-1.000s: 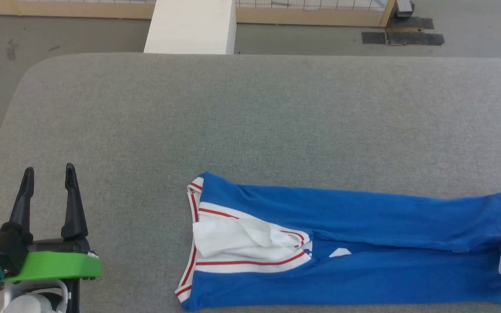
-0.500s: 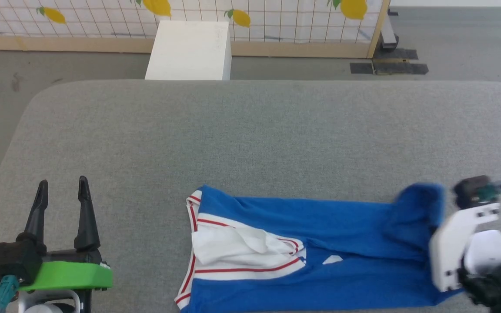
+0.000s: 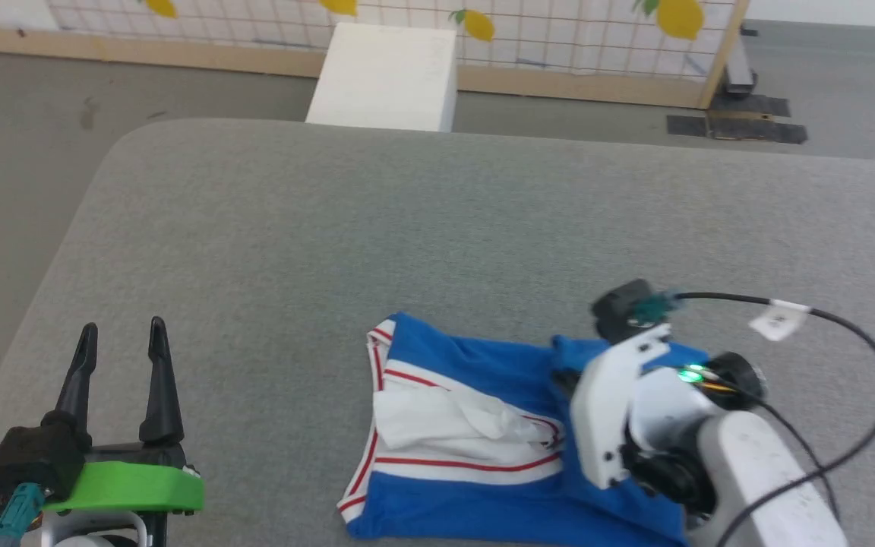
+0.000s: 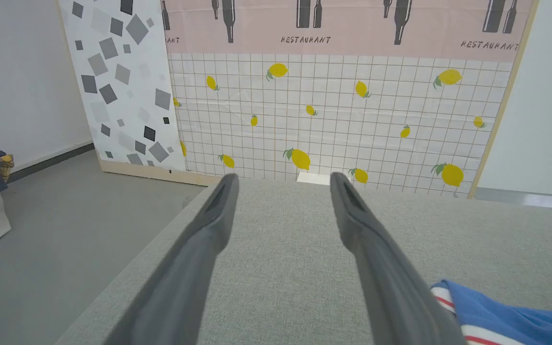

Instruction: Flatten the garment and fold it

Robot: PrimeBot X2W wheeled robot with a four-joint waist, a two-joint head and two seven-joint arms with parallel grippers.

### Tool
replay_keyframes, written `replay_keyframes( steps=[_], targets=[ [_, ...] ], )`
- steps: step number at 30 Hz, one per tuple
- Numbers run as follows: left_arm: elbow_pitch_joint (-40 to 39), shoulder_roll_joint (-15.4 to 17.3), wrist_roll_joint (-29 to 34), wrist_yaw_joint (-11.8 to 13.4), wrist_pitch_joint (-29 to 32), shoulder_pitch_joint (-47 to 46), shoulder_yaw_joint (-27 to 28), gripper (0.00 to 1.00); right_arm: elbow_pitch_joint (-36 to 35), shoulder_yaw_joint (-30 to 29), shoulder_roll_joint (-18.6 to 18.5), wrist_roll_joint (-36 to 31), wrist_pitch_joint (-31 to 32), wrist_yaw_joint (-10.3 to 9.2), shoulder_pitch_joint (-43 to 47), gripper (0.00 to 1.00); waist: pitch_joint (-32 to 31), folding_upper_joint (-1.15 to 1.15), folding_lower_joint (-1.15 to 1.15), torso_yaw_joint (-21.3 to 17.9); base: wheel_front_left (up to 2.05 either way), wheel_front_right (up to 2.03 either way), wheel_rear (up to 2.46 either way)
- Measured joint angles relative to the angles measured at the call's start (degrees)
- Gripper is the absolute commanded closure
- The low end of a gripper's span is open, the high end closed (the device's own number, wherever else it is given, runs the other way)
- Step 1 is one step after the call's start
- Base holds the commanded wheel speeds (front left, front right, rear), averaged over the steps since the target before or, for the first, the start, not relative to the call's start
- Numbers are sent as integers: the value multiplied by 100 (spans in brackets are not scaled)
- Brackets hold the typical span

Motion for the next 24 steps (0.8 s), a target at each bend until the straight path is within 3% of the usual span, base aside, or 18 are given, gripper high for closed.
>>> replay_keyframes(
  steps=[18, 19, 20, 24],
  targets=[
    [119, -24, -46, -8, 0, -135, -47, 0, 2018, 2102, 71, 1566, -1291, 1, -1549, 100, 393, 0, 1, 496, 0, 0, 0],
    [130, -23, -51, -7, 0, -138, -49, 0, 2136, 2189, 73, 1608, -1300, 0, -1553, 85, 408, 0, 0, 502, 0, 0, 0],
    [146, -23, -51, -7, 0, -144, -52, 0, 2265, 2334, 67, 1634, -1299, 0, -1554, 0, 425, 0, 1, 505, 0, 0, 0],
    [202, -22, -51, -8, 0, -152, -44, 0, 2276, 2676, 68, 2151, -1527, 1, -1577, 0, 427, 0, 1, 457, 0, 0, 0]
  ],
)
